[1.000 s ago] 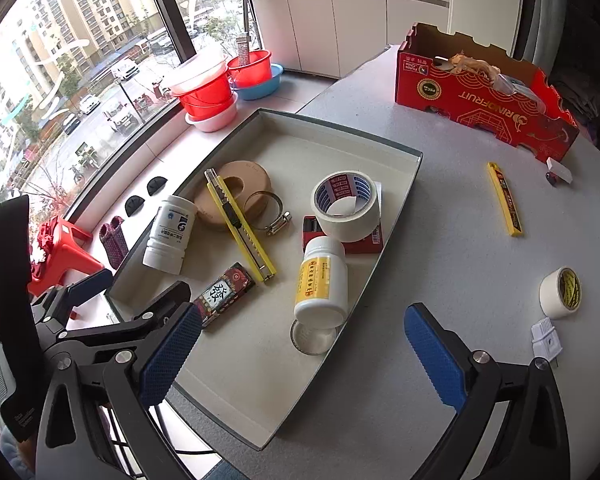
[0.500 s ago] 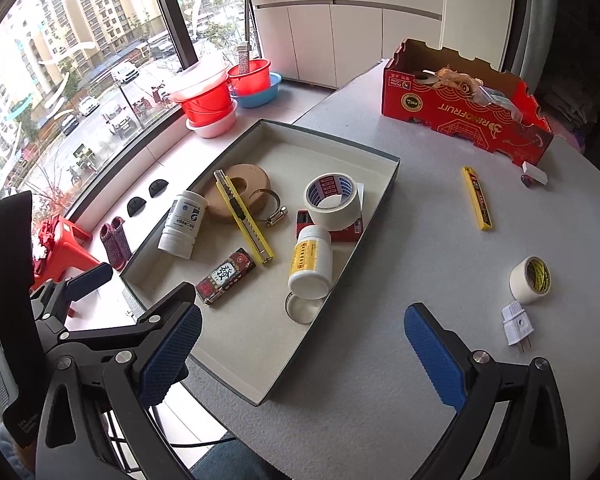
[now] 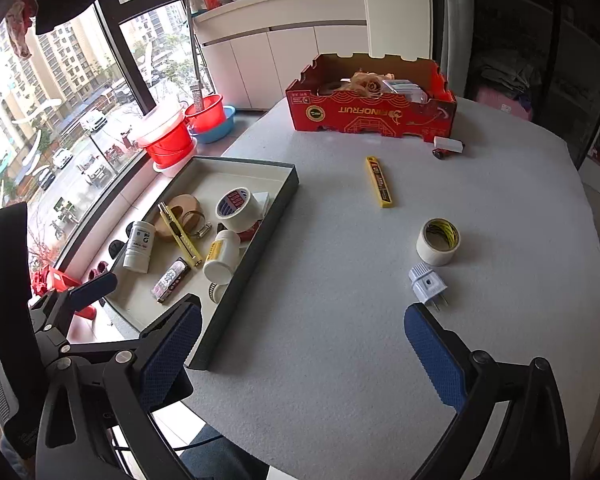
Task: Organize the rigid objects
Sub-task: 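Move both tools back toward the white plug and yellow-labelled tape roll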
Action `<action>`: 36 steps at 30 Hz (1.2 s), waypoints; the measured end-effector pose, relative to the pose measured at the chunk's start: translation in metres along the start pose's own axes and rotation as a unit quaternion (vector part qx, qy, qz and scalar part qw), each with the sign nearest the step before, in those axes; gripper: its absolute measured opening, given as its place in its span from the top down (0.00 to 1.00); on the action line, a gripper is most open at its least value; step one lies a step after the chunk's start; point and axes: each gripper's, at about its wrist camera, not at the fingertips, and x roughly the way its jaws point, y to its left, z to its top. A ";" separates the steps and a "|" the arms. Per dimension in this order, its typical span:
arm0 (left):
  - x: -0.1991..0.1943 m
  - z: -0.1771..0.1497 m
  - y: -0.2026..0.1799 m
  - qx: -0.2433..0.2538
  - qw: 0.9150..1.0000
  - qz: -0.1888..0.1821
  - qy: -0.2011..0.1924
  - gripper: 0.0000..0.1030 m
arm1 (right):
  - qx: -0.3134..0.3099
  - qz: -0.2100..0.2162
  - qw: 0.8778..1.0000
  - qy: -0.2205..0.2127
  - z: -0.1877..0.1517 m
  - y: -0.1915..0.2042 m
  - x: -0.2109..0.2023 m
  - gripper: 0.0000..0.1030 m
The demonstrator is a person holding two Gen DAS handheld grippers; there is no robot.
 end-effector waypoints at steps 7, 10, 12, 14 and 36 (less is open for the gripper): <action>0.003 0.003 -0.061 0.055 0.998 -0.024 0.006 0.00 | 0.068 -0.020 0.997 -0.002 -0.019 -0.068 -0.013 0.01; 0.010 0.003 -0.083 0.068 0.997 -0.034 0.016 0.00 | 0.095 -0.032 0.995 0.000 -0.029 -0.096 -0.017 0.01; 0.015 0.005 -0.095 0.073 0.996 -0.042 0.025 0.00 | 0.113 -0.037 0.993 0.002 -0.036 -0.115 -0.018 0.01; 0.021 0.005 -0.106 0.076 0.996 -0.046 0.031 0.00 | 0.130 -0.044 0.991 0.006 -0.042 -0.131 -0.018 0.01; 0.130 0.021 -0.207 0.068 0.993 -0.019 0.091 0.00 | 0.223 -0.060 0.972 0.047 -0.090 -0.221 0.000 0.01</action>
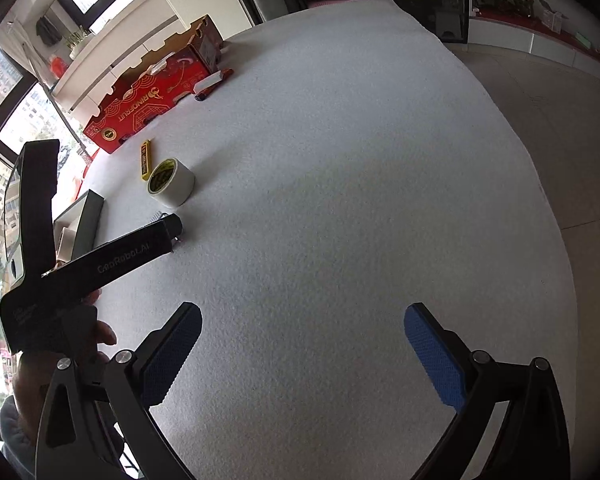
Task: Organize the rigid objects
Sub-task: 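Move both tools back toward the white plug and yellow-labelled tape roll, then grasp the white plug with left tool while right tool grasps the yellow-labelled tape roll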
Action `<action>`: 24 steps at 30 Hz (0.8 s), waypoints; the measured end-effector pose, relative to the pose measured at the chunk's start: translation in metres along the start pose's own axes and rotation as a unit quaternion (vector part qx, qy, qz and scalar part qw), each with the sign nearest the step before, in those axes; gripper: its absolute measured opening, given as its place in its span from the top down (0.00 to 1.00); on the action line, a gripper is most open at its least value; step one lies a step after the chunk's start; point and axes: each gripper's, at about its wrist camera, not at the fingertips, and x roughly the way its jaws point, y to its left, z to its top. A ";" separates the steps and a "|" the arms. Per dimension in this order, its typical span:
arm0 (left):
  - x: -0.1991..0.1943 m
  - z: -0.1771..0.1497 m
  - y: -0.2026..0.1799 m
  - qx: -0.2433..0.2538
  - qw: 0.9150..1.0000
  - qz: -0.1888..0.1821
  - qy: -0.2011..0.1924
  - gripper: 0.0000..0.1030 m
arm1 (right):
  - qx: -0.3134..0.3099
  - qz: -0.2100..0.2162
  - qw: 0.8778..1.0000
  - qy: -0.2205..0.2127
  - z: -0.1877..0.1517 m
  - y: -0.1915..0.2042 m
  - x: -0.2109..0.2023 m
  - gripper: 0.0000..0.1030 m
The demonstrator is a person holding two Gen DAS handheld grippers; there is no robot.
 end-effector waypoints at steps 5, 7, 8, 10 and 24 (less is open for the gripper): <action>0.020 0.003 -0.008 0.008 1.000 0.016 0.010 0.00 | 0.011 -0.004 1.000 0.008 0.002 -0.008 0.007 0.01; 0.020 0.003 -0.005 0.010 1.000 0.017 0.000 0.00 | 0.010 -0.005 1.000 0.009 0.003 -0.007 0.009 0.01; 0.020 0.004 -0.002 0.010 1.000 0.018 -0.001 0.00 | 0.008 -0.005 1.000 0.010 0.003 -0.006 0.011 0.01; 0.021 0.006 0.008 0.005 1.000 0.023 -0.005 0.00 | 0.003 -0.003 1.000 0.011 0.005 0.000 0.014 0.01; 0.027 0.003 0.103 -0.047 0.999 0.016 -0.019 0.00 | -0.071 0.005 0.997 0.015 0.022 0.061 0.042 0.01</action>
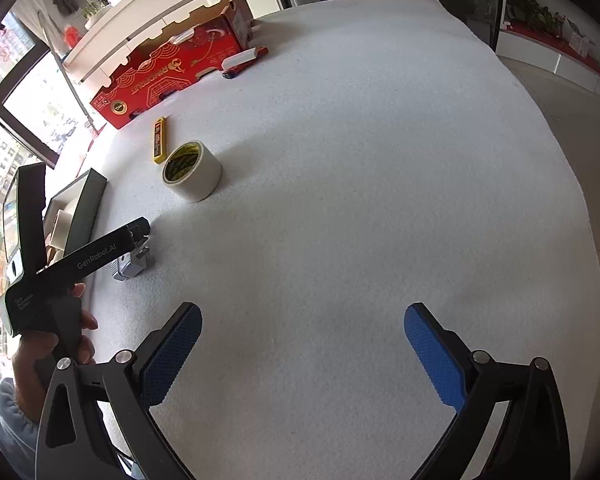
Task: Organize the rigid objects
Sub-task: 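Grasp the white plug with left tool while right tool grasps the yellow-labelled tape roll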
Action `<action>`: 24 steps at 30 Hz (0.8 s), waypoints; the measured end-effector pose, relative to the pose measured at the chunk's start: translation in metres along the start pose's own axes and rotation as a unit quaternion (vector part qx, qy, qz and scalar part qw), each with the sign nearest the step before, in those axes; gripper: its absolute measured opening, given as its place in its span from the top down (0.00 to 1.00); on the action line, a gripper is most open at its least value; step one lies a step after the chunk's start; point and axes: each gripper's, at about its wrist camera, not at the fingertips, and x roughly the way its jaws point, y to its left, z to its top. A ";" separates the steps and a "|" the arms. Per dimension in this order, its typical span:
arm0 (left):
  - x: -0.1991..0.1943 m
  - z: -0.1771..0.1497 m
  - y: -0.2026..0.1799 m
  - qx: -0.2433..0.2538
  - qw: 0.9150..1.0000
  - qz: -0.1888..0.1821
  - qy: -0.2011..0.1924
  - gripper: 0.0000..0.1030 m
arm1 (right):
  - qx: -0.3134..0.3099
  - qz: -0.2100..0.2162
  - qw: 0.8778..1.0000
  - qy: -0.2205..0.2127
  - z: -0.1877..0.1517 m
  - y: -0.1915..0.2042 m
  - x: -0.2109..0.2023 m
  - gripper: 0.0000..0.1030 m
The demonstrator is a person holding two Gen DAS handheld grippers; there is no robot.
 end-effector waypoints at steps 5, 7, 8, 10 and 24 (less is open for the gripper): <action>-0.003 -0.006 -0.003 0.002 1.000 0.007 -0.016 0.00 | -0.043 -0.019 0.999 -0.015 0.023 0.031 0.015 0.01; -0.005 -0.010 0.000 -0.007 1.000 -0.001 -0.015 0.00 | -0.049 -0.024 0.998 -0.025 0.037 0.040 0.019 0.01; -0.007 -0.013 0.000 -0.005 1.000 0.001 -0.018 0.00 | -0.051 -0.023 0.998 -0.028 0.044 0.045 0.021 0.01; -0.008 -0.016 -0.001 -0.004 1.000 0.002 -0.027 0.00 | -0.055 -0.018 0.998 -0.029 0.058 0.055 0.028 0.01; -0.010 -0.021 0.001 -0.014 0.999 0.002 -0.043 0.00 | -0.139 -0.086 0.986 0.030 0.085 0.106 0.098 0.01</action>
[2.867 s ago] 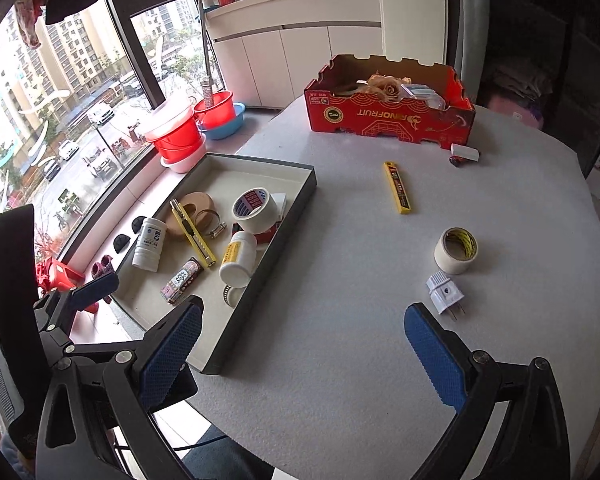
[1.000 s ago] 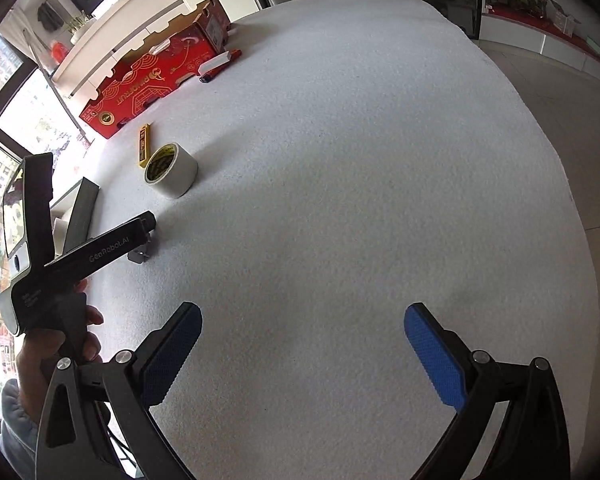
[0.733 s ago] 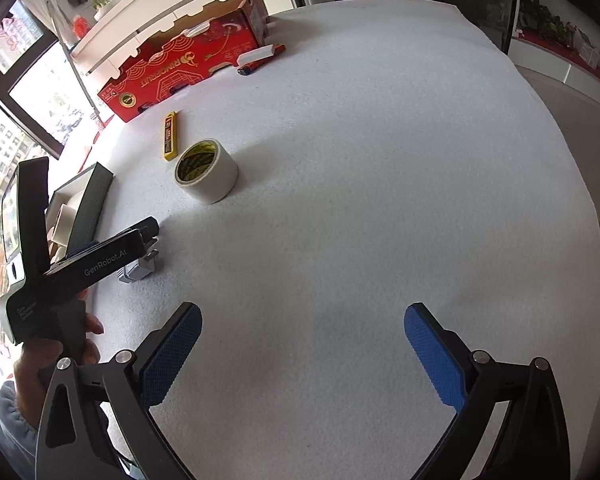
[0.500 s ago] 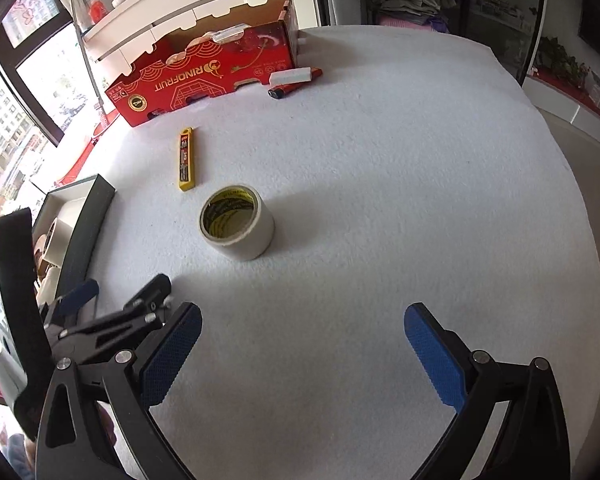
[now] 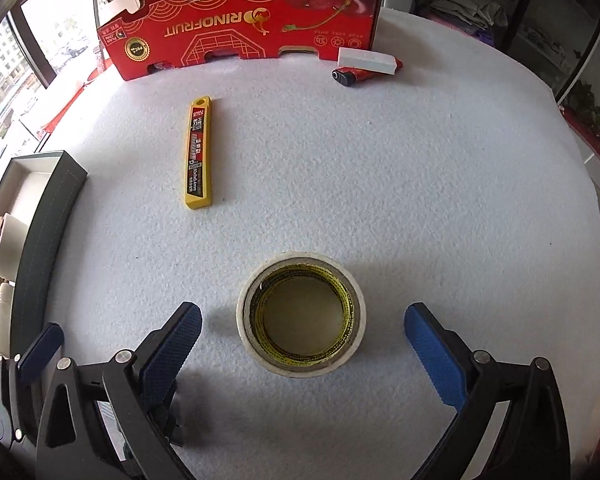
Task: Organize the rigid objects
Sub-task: 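Grasp the white plug with left tool while right tool grasps the yellow-labelled tape roll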
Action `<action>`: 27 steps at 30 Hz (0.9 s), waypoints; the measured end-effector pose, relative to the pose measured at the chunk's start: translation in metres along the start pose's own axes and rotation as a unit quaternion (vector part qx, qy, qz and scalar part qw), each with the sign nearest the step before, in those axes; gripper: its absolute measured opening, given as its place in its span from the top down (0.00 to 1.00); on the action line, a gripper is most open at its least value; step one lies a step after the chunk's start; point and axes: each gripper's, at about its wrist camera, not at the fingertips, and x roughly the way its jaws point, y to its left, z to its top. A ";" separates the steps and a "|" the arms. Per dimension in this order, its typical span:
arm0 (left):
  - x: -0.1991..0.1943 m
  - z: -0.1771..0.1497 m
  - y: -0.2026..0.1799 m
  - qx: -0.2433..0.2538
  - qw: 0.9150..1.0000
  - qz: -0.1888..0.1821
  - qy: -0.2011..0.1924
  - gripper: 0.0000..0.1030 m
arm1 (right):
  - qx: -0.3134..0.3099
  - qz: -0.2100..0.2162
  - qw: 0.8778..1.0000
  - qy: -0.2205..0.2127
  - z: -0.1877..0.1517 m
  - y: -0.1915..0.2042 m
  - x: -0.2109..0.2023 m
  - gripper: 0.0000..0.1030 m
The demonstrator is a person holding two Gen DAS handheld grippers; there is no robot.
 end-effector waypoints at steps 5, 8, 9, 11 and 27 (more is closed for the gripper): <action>-0.001 -0.002 -0.001 -0.009 1.000 0.006 -0.002 0.00 | -0.003 0.004 1.000 0.002 -0.001 -0.001 0.000 0.00; -0.002 -0.003 -0.004 -0.009 1.000 0.007 0.006 0.00 | -0.014 0.006 1.000 0.011 0.001 0.000 0.000 0.00; -0.003 -0.003 -0.005 -0.005 1.000 0.004 0.009 0.00 | -0.012 0.004 1.000 0.012 0.000 0.000 0.000 0.00; -0.005 -0.006 -0.009 0.003 1.000 -0.002 0.014 0.01 | -0.011 0.000 1.000 0.001 -0.004 0.000 -0.005 0.10; -0.039 -0.035 -0.019 0.050 0.997 -0.057 0.025 0.51 | 0.075 0.045 0.995 -0.048 -0.067 -0.048 -0.065 0.52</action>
